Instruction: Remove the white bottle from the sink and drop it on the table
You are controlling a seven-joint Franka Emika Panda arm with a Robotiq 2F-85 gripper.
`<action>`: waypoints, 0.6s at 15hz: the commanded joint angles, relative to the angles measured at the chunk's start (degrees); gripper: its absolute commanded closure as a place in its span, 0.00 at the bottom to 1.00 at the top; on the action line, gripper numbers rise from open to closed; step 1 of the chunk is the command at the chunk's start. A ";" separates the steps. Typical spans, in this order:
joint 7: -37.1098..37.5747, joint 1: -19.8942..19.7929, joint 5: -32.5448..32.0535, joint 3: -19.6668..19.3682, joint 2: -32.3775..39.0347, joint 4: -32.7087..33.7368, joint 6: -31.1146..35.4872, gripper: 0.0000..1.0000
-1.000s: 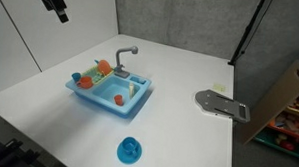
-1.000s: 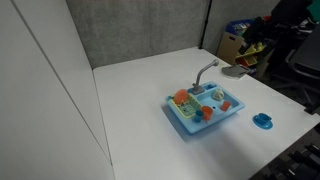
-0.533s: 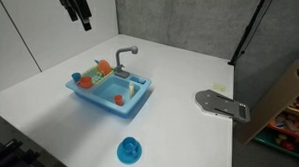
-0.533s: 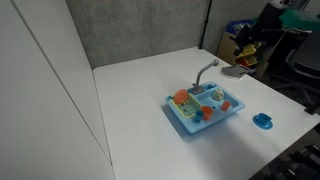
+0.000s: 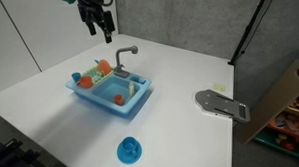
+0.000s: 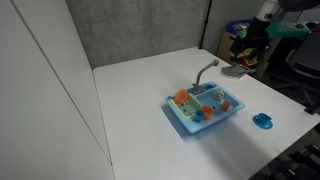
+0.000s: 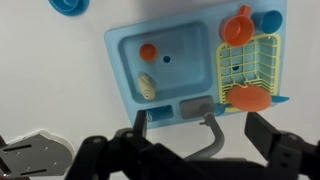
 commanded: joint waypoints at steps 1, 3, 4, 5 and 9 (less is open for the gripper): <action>-2.56 0.09 -1.43 -1.00 4.76 4.08 -1.76 0.00; -2.98 0.25 -1.63 -1.20 5.41 4.45 -1.55 0.00; -1.74 0.42 -0.90 -1.16 4.36 2.20 -0.10 0.00; -1.77 0.44 -0.90 -1.19 4.82 2.37 -0.08 0.00; -1.76 0.54 -0.90 -1.17 4.94 2.31 -0.07 0.00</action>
